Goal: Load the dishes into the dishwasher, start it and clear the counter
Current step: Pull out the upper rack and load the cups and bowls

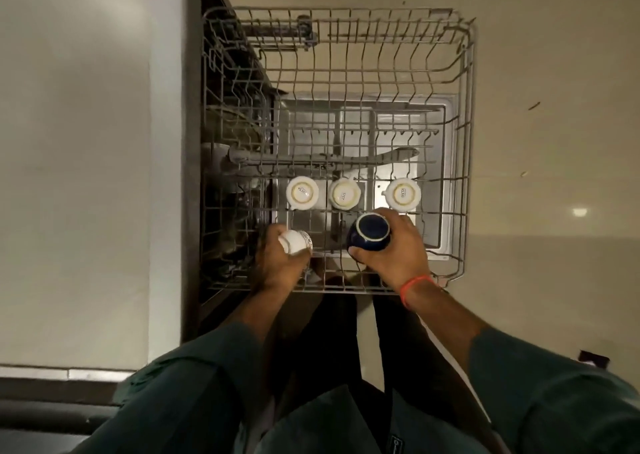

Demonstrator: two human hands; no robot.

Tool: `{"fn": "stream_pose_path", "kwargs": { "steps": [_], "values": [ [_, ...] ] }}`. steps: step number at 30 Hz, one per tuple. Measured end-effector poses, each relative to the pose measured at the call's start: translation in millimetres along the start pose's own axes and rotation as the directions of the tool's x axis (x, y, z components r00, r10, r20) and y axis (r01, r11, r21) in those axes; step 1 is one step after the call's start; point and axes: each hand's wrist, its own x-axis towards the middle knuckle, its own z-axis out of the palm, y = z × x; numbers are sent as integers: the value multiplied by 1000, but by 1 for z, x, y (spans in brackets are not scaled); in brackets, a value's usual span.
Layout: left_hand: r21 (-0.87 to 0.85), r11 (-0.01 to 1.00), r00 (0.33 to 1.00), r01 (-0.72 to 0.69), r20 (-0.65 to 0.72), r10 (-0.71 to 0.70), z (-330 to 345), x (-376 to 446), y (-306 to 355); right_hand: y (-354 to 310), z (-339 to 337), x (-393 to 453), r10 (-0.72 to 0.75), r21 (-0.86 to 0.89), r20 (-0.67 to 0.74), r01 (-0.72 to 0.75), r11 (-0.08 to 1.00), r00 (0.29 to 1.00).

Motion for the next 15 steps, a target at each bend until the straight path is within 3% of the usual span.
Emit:
{"fn": "stream_pose_path", "kwargs": {
  "steps": [5,15],
  "values": [
    [1,1000,999,4,-34,-4,3,11,5,12,11,18,-26,-125,76,36,992,997],
    [163,984,997,-74,-13,77,17,27,11,29,20,35,-231,-371,340,356,858,912]
  ]
}}
